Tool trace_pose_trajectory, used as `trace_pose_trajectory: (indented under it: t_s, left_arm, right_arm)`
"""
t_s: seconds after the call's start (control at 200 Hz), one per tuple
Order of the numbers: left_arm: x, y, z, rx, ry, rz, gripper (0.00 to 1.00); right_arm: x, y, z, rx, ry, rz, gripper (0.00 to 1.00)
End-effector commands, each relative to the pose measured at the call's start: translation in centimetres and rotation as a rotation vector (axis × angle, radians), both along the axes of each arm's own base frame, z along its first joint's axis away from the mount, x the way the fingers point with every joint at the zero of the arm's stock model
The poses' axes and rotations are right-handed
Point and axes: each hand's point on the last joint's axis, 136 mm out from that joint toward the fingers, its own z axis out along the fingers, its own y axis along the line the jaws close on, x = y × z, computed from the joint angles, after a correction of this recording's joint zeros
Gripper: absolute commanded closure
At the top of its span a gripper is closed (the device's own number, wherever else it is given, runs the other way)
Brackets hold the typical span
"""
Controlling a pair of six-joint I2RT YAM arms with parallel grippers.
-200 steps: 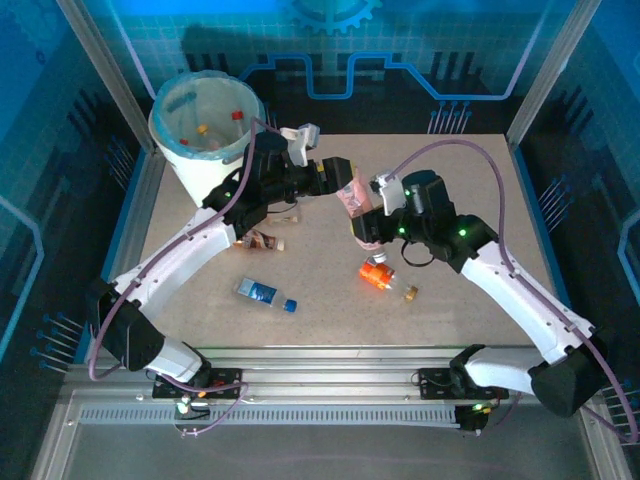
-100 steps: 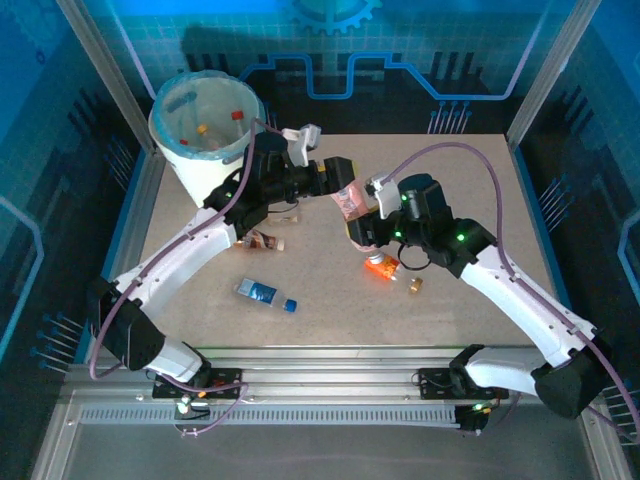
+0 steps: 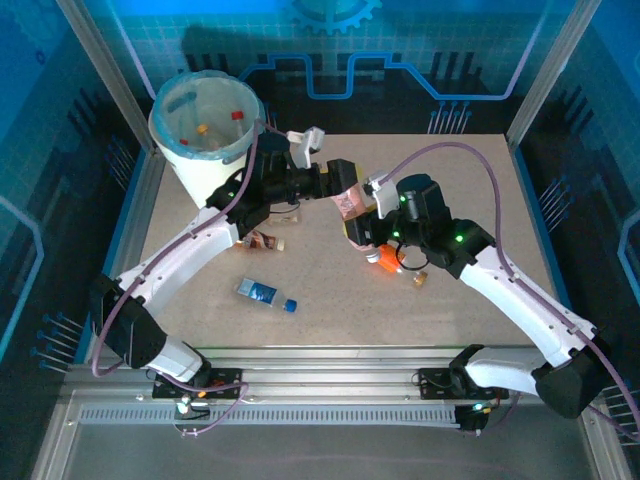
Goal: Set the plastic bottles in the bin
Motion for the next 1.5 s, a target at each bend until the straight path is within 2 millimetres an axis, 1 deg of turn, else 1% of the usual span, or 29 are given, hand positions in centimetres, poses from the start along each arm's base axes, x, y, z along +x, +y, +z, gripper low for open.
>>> trace_pose_trajectory:
  t_s: [0.0,0.175,0.28,0.405,0.5,0.54,0.595,0.685,0.765,0.825,0.92,1.095,1.246,1.306,1.356,1.496]
  left_arm:
    - [-1.1,-1.0,-0.7,-0.006,0.027,-0.059,0.24]
    - [-1.2,-0.9,-0.8,0.005,0.027,-0.057,0.20]
    - [-1.2,-0.9,-0.6,0.003,0.022,-0.059,0.20]
    - [-1.1,-0.6,-0.8,0.016,0.013,-0.044,0.29]
    - [-1.0,-0.3,-0.5,0.017,0.006,-0.026,0.36]
    - [-1.0,-0.2,-0.2,0.014,-0.004,-0.017,0.39]
    - [-1.0,0.1,0.5,0.010,-0.020,-0.003,0.43]
    - [-0.9,0.6,1.8,0.009,-0.059,0.023,0.44]
    - [-0.5,1.6,3.1,0.023,-0.103,0.063,0.44]
    - [0.0,2.7,4.1,0.031,-0.132,0.103,0.45]
    - [0.6,4.7,6.2,0.037,-0.190,0.163,0.47]
    - [2.2,9.4,10.3,0.029,-0.267,0.282,0.50]
    - [3.0,13.7,14.6,0.012,-0.343,0.385,0.50]
    - [3.0,15.6,16.4,0.021,-0.385,0.435,0.51]
    - [2.9,17.2,17.8,0.031,-0.422,0.481,0.51]
    - [2.4,21.7,21.4,0.066,-0.527,0.626,0.51]
  right_arm:
    - [-0.1,1.3,2.1,0.042,-0.063,0.033,0.47]
    - [0.0,1.1,2.1,0.036,-0.069,0.021,0.47]
    - [0.0,1.0,2.4,0.039,-0.073,0.021,0.47]
    - [-0.1,0.9,2.6,0.040,-0.082,0.016,0.47]
    - [-0.1,0.6,2.6,0.028,-0.083,0.005,0.43]
    - [-0.1,0.5,2.5,0.022,-0.080,0.001,0.41]
    - [-0.1,0.4,2.5,0.023,-0.079,-0.004,0.33]
    - [-0.1,0.5,3.1,0.036,-0.083,-0.008,0.21]
    - [-0.2,0.6,3.8,0.051,-0.091,-0.008,0.08]
    - [-0.2,0.8,4.4,0.061,-0.102,-0.006,0.03]
    - [-0.1,0.8,5.6,0.081,-0.127,-0.019,0.00]
    - [0.2,0.9,8.0,0.118,-0.159,-0.049,0.00]
    - [0.2,1.5,10.2,0.198,-0.186,-0.056,0.00]
    - [0.3,2.1,11.0,0.230,-0.191,-0.053,0.00]
    - [0.3,3.0,11.6,0.247,-0.190,-0.034,0.00]
    - [0.2,6.3,13.1,0.249,-0.194,0.040,0.01]
